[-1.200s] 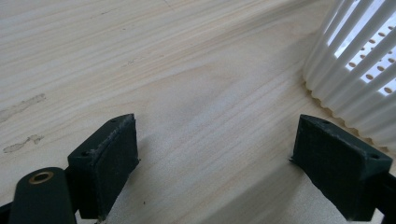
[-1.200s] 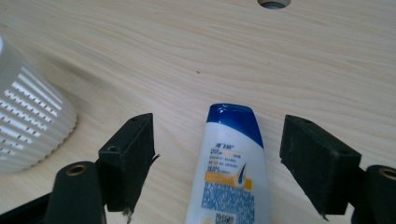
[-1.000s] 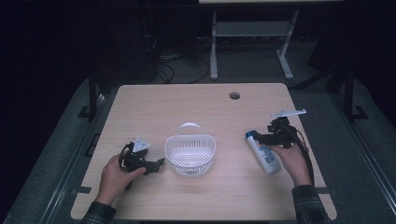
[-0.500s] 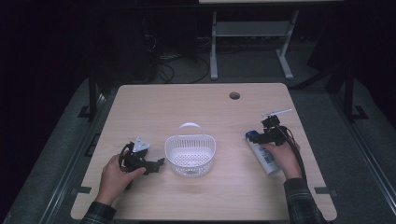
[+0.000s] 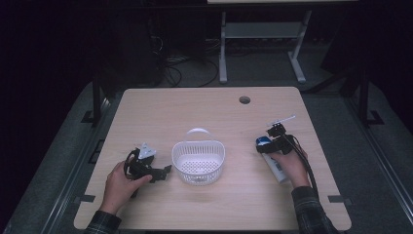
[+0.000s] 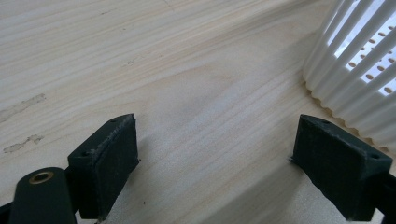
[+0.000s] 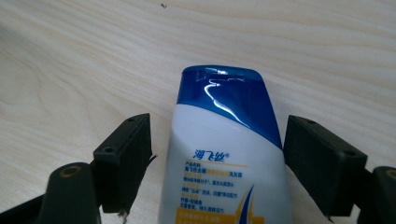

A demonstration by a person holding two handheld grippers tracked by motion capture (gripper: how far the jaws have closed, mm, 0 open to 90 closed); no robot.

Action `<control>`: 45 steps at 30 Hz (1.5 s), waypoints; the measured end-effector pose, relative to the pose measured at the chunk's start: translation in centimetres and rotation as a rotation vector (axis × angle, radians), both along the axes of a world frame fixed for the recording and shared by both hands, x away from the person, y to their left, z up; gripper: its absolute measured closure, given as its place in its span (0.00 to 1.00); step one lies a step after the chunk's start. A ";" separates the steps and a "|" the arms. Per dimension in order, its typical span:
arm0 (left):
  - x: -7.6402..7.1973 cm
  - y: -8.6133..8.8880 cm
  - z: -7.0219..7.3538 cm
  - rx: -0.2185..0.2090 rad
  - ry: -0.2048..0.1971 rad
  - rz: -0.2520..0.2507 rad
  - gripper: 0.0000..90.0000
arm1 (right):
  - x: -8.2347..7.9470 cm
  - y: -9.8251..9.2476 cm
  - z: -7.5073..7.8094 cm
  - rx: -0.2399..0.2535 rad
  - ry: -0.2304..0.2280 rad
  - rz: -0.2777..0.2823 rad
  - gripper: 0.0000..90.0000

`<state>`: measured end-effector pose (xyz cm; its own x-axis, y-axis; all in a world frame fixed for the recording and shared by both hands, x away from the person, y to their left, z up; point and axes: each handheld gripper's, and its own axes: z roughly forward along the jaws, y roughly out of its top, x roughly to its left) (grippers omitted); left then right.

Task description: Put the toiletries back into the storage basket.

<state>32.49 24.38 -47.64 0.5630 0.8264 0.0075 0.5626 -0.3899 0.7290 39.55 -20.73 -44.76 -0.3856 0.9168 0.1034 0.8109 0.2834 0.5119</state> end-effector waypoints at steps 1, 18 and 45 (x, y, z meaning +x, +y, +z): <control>0.0 0.0 0.0 0.000 0.000 0.000 0.15 | 0.0 0.1 -0.1 -0.001 0.003 -0.003 0.26; 0.0 0.0 0.0 0.001 0.000 0.000 0.15 | -0.1 0.4 -0.7 -0.080 0.023 0.008 0.37; 0.0 0.0 0.0 0.001 0.000 0.000 0.15 | -1.1 -0.7 2.2 0.042 -0.074 0.016 0.38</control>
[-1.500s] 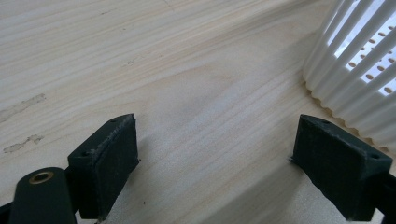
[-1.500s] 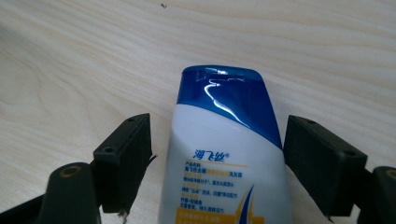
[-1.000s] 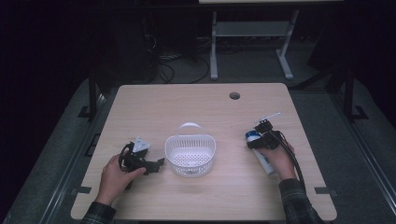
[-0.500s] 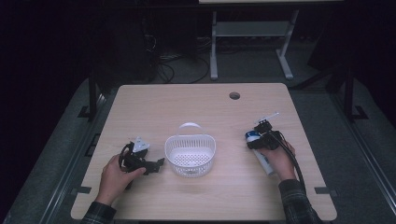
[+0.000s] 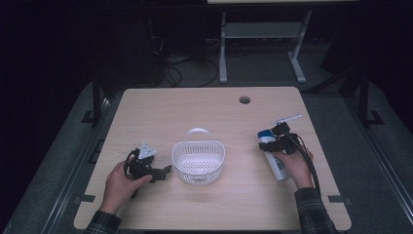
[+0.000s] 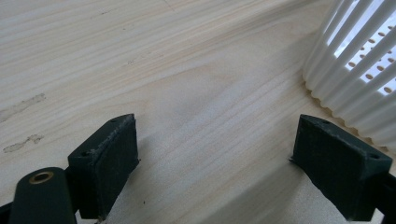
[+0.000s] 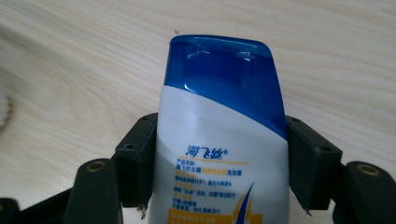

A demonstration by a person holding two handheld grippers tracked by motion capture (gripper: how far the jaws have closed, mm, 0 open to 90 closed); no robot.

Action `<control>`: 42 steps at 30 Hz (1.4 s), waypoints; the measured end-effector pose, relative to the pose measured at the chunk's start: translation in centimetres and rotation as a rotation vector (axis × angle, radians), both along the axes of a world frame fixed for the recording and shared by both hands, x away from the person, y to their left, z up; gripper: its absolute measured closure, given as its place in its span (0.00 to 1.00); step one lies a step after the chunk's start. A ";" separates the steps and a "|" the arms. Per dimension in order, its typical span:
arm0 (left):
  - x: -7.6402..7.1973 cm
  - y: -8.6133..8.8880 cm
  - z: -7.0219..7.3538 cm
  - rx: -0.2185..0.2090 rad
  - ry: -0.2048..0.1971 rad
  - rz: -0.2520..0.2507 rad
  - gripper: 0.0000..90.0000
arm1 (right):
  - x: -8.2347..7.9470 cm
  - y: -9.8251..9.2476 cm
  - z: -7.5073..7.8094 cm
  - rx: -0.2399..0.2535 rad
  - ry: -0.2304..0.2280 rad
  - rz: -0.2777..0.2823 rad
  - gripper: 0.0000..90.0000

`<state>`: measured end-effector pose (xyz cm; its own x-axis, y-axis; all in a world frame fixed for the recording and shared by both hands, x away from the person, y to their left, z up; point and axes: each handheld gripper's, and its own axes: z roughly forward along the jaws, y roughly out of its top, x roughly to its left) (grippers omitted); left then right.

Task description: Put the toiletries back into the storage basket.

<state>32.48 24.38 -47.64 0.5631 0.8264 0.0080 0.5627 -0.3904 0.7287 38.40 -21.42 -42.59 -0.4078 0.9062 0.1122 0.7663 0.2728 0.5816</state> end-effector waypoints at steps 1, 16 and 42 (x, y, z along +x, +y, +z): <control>0.0 0.0 0.0 0.000 0.000 0.000 0.15 | 0.0 0.0 0.0 0.000 0.000 0.000 0.38; 0.0 0.0 0.0 0.000 0.001 0.000 0.15 | -1.1 -1.7 2.6 0.097 -0.086 -0.014 0.39; 0.0 0.0 0.0 0.001 -0.002 0.003 0.15 | -3.0 -3.1 5.3 0.193 -0.276 0.013 0.39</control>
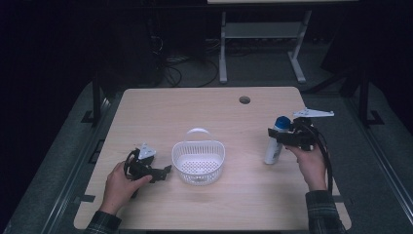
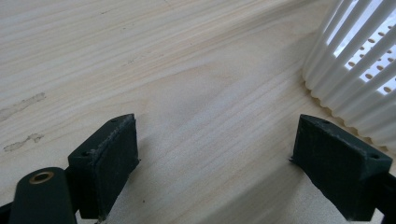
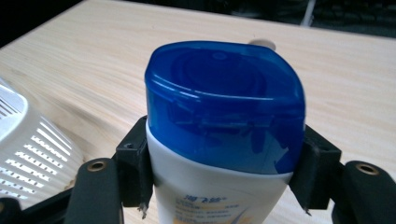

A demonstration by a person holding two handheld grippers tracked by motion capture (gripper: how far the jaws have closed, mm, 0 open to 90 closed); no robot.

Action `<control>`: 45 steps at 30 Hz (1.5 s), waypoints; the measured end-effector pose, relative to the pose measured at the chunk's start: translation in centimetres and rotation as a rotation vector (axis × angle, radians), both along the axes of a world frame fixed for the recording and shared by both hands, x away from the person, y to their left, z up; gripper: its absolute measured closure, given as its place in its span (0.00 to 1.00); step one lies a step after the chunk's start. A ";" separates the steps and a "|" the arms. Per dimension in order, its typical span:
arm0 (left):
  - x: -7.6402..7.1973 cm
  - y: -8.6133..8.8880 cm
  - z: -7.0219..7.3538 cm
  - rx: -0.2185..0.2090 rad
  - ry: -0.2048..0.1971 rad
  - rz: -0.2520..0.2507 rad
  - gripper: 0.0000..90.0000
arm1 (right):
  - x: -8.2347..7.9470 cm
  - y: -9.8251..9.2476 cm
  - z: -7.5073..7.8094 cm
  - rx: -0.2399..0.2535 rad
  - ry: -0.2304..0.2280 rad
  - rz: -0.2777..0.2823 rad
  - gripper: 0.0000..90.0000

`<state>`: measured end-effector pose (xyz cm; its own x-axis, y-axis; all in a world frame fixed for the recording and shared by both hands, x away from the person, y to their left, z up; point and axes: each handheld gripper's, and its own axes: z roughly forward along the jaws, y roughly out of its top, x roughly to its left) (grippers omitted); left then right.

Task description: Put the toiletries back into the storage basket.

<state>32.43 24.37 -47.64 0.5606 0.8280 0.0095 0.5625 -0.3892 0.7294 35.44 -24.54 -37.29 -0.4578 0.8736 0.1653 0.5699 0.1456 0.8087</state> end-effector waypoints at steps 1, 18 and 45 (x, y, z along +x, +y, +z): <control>0.0 0.0 0.0 0.000 0.000 0.000 0.15 | 0.0 0.0 0.0 0.000 0.000 0.000 0.39; 0.0 0.0 0.0 0.000 0.003 -0.001 0.15 | -1.2 -0.2 1.7 0.041 -0.095 0.033 0.39; 0.0 0.0 0.0 0.000 0.005 -0.001 0.15 | -2.7 2.5 4.9 0.069 -0.168 0.137 0.39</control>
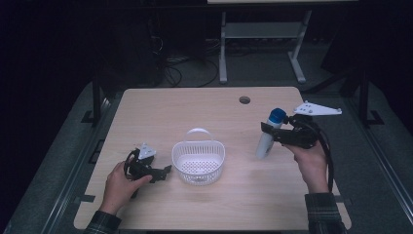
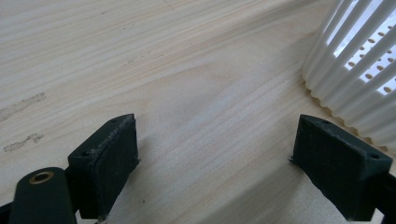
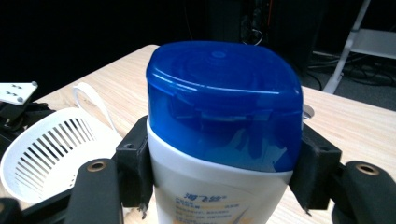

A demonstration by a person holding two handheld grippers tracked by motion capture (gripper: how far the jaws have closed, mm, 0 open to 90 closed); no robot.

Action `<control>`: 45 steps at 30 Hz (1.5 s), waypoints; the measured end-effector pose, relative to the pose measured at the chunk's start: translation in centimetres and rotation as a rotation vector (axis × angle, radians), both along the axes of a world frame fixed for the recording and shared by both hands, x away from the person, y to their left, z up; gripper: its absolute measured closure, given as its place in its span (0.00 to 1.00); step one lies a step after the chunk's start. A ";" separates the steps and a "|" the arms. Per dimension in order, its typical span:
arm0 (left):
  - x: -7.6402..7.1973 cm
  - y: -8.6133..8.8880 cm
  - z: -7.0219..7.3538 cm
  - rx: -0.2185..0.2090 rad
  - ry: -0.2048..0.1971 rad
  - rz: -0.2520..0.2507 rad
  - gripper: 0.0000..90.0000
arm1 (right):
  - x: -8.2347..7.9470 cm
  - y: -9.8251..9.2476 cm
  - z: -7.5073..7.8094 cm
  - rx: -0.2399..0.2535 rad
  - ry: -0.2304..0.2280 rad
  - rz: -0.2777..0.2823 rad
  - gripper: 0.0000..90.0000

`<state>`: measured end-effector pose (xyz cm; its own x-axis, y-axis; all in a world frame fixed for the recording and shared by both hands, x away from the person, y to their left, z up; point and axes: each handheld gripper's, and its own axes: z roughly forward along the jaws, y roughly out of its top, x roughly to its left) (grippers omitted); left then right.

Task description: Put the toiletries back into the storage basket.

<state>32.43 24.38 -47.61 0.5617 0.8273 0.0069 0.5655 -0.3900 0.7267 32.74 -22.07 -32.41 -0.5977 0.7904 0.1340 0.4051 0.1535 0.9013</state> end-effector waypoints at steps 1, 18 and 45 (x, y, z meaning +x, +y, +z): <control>0.0 0.0 0.0 0.000 0.000 0.000 0.15 | -0.1 0.3 0.2 0.000 -0.006 0.009 0.39; 0.0 0.0 0.0 0.001 0.000 0.000 0.15 | -0.8 2.5 1.9 0.019 -0.049 0.069 0.39; 0.0 0.0 0.0 0.005 0.001 -0.002 0.15 | -0.4 7.6 3.5 0.054 -0.085 0.185 0.39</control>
<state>32.44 24.41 -47.58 0.5630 0.8264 0.0107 0.5655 -0.3946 0.7243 32.32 -14.48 -28.95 -0.7429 0.6592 0.1167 0.2969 0.1683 0.9400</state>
